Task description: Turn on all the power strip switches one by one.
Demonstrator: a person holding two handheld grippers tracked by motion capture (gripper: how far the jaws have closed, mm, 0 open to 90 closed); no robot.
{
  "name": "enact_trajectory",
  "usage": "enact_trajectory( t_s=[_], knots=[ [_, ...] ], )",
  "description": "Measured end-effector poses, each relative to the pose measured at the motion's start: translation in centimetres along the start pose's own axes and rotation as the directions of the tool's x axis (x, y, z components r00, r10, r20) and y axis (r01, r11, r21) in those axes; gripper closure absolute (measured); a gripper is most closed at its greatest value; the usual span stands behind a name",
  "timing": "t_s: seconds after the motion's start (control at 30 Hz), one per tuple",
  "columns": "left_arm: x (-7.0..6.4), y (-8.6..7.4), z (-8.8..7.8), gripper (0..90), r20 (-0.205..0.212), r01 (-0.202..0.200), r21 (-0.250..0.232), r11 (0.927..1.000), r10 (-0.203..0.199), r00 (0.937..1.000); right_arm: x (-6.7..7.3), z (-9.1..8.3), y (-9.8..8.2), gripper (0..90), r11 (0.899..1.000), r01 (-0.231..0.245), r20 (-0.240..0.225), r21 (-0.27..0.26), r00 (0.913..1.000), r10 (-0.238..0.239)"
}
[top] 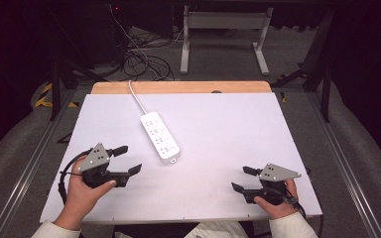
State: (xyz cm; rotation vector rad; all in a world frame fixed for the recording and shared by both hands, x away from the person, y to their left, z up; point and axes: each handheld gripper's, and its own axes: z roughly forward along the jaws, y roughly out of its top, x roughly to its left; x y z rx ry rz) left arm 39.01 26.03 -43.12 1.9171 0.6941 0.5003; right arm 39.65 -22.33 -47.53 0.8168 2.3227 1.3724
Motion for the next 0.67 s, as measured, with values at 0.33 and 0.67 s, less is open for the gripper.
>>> enact_trajectory(
  t_s=[0.33, 0.67],
  knots=[
    [0.2, -5.2, -0.6, 18.2, -0.042, 0.02, -0.023, 0.9995, -0.021, 0.9989, -0.1, 0.0, -0.1, 30.0, 1.0, 0.002, -0.001, 0.003, 1.0, -0.002],
    [-0.9, -4.9, 0.2, 16.1, -0.062, -0.011, 0.035, 0.9993, 0.013, 0.998, -0.4, 0.0, -0.3, 30.0, 1.0, -0.006, 0.005, 0.007, 1.0, 0.006]
  ],
)
